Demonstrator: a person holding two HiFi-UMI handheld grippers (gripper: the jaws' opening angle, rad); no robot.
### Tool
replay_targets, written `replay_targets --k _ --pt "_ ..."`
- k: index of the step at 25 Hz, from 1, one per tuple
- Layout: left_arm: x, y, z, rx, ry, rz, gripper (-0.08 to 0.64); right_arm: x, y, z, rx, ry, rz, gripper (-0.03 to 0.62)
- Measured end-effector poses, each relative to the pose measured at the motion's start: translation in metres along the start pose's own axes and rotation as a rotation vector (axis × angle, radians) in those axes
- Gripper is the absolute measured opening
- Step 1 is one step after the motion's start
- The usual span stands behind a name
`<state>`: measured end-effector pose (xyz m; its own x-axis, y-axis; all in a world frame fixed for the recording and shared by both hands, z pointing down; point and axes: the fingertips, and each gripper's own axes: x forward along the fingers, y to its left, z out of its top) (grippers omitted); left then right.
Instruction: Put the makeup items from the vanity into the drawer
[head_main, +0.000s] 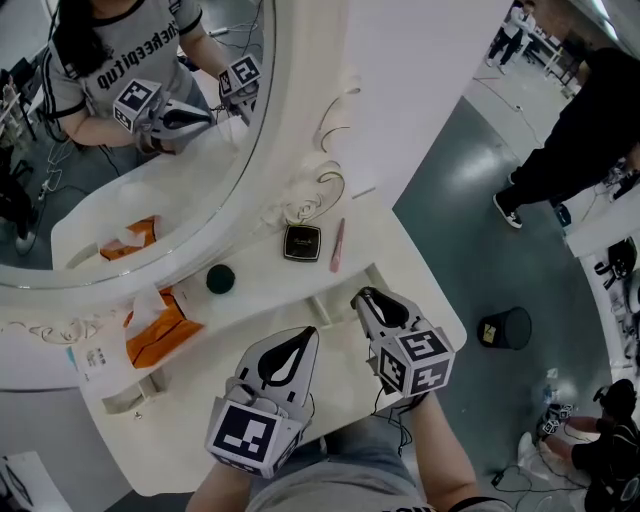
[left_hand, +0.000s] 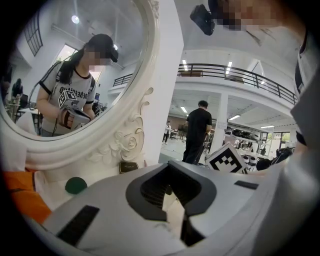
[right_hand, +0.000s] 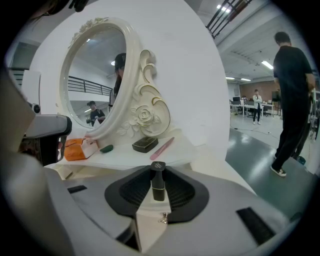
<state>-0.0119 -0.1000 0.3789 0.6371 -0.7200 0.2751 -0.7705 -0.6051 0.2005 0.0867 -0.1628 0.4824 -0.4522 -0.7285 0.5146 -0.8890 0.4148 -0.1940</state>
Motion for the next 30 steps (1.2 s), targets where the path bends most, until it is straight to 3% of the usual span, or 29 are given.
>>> replay_targets --k 25,30 --pt "0.004 0.000 -0.005 0.002 0.000 0.012 0.040 0.008 -0.003 -0.022 0.002 0.052 0.006 0.117" --pt "0.003 -0.001 -0.009 -0.024 0.033 0.012 0.040 0.009 -0.002 -0.023 0.002 0.055 0.004 0.118"
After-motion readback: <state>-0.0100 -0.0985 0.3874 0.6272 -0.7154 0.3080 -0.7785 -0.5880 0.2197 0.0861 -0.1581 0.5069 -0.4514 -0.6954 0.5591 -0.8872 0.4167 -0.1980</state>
